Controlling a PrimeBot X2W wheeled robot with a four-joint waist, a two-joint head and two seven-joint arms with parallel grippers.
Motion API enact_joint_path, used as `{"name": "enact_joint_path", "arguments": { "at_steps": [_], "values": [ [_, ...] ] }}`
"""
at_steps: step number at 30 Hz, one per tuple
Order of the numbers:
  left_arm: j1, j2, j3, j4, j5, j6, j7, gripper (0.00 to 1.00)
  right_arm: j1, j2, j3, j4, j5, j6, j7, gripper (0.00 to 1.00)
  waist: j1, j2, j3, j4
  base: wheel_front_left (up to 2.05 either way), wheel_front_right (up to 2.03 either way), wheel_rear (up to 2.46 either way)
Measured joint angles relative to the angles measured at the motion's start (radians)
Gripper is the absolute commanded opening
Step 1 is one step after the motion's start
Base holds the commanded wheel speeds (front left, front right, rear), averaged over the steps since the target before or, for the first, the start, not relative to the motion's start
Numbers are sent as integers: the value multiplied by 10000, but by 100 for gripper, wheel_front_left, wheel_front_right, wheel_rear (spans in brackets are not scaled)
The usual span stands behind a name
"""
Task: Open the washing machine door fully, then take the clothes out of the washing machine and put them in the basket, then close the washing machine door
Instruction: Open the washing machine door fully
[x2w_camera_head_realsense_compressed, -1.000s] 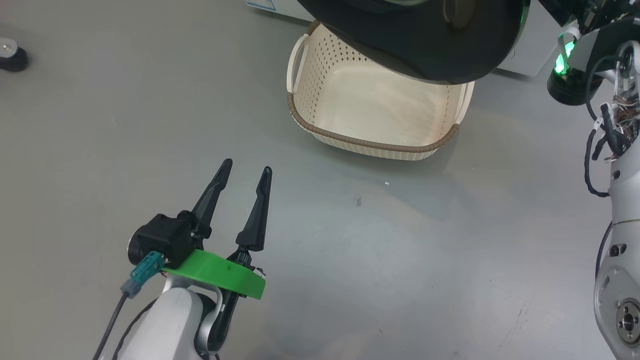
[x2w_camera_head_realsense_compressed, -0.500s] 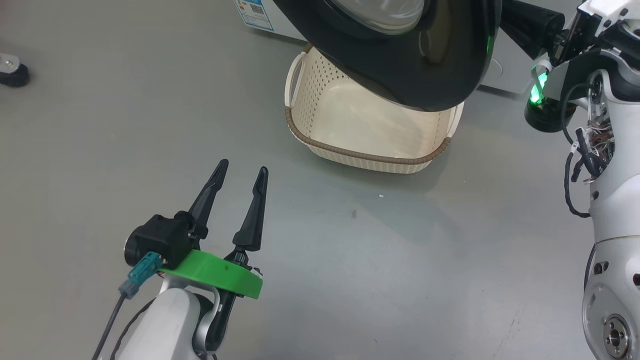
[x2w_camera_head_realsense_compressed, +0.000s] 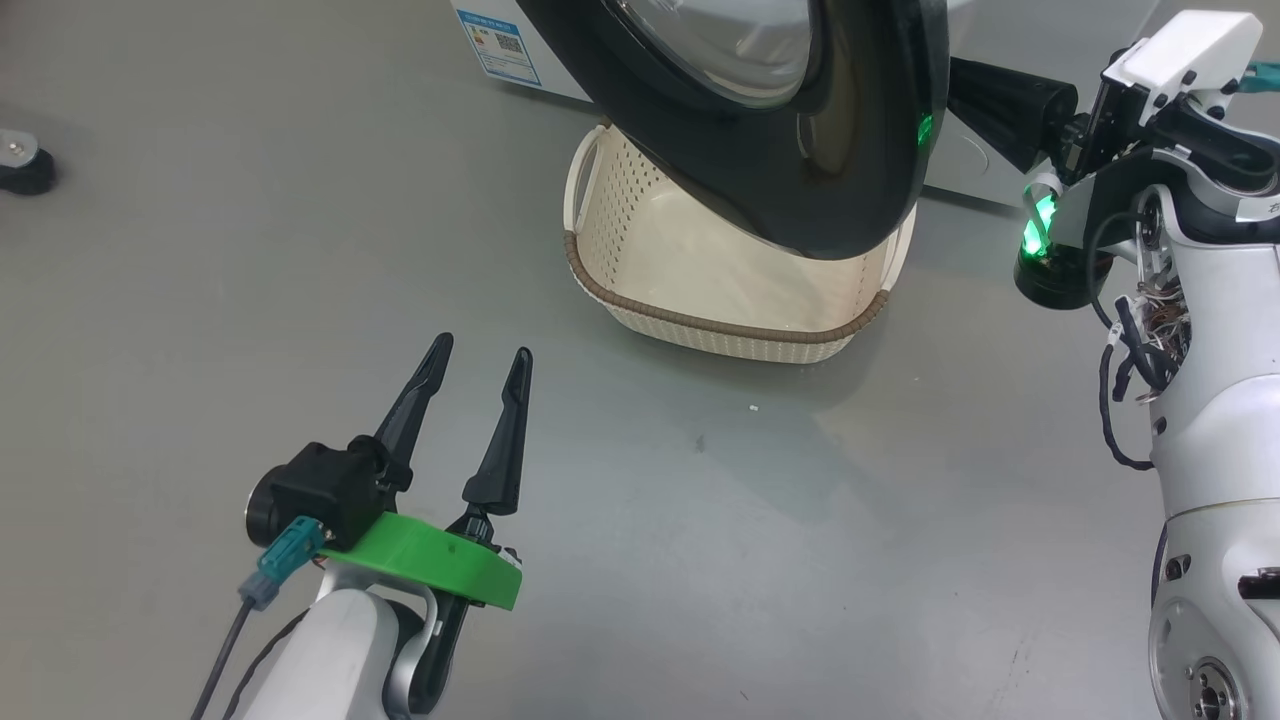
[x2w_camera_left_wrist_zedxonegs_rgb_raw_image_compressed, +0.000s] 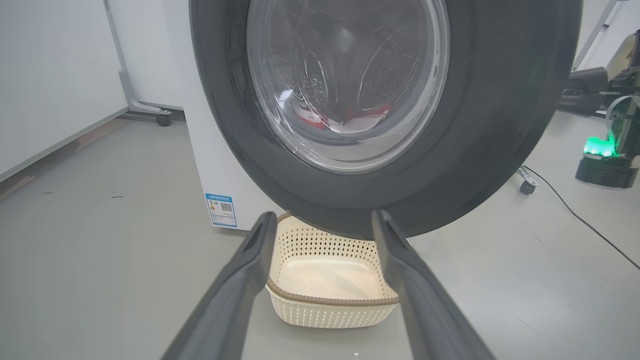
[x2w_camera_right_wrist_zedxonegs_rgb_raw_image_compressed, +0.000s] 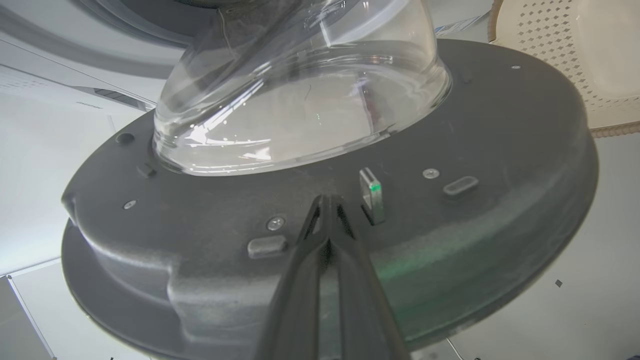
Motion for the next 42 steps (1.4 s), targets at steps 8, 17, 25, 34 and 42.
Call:
{"name": "enact_joint_path", "arguments": {
  "at_steps": [8, 17, 25, 34, 42],
  "values": [
    [8, 0, -13, -10, 58, 0, 0, 100, 203, 15, 209, 0, 261, 0, 127, 0, 0, 0, -82, -19, 0, 0, 0],
    [51, 0, -81, -10, 59, 0, 0, 100, 431, 13, 537, -8, 681, 0, 219, 0, 0, 0, -170, 33, 0, 0, 0],
    [165, 2, -165, -8, 65, 0, 0, 100, 601, 27, 1118, -58, 1340, 0, 322, 0, 0, 0, -254, 78, 0, 0, 0],
    [185, 2, -221, -8, 111, 0, 0, 100, 965, 19, 2266, -247, 2148, 0, 397, 0, 0, 0, -372, 135, 0, 0, 0],
    [225, 2, -217, -10, 109, 0, 0, 100, 1196, 17, 3210, -545, 2911, 0, 420, 0, 0, 1, -395, 173, 0, 0, 0]
  ]
}}
